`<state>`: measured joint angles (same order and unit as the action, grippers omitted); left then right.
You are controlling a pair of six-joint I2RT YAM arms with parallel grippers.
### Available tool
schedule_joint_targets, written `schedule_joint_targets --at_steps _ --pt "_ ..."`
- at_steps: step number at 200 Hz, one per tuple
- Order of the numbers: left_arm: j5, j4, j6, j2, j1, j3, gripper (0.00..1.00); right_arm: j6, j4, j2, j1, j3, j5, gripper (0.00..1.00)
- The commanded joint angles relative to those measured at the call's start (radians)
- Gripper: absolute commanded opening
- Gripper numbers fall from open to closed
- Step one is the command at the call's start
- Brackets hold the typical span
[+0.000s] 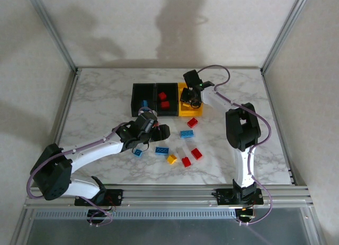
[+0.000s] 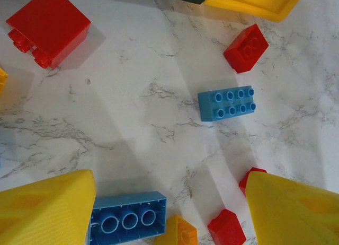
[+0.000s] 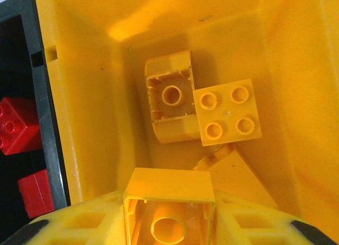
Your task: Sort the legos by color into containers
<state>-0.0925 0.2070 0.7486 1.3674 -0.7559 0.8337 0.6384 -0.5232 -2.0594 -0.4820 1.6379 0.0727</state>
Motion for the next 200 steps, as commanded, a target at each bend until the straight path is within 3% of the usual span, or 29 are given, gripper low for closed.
schedule_joint_targets --at_steps 1,87,158,200 --pt "0.019 0.026 0.006 -0.008 -0.006 0.002 0.74 -0.011 0.019 -0.024 -0.001 0.000 -0.022 0.39" --pt "0.036 0.036 0.012 -0.014 -0.006 0.004 0.74 -0.009 0.029 -0.007 0.000 -0.023 -0.026 0.41" --pt "0.082 0.071 0.035 -0.020 0.028 0.017 0.73 -0.060 0.113 0.221 -0.015 -0.162 -0.060 0.51" --pt "0.070 0.122 -0.024 -0.009 0.109 0.035 0.71 -0.084 0.159 0.385 -0.058 -0.320 -0.079 0.50"
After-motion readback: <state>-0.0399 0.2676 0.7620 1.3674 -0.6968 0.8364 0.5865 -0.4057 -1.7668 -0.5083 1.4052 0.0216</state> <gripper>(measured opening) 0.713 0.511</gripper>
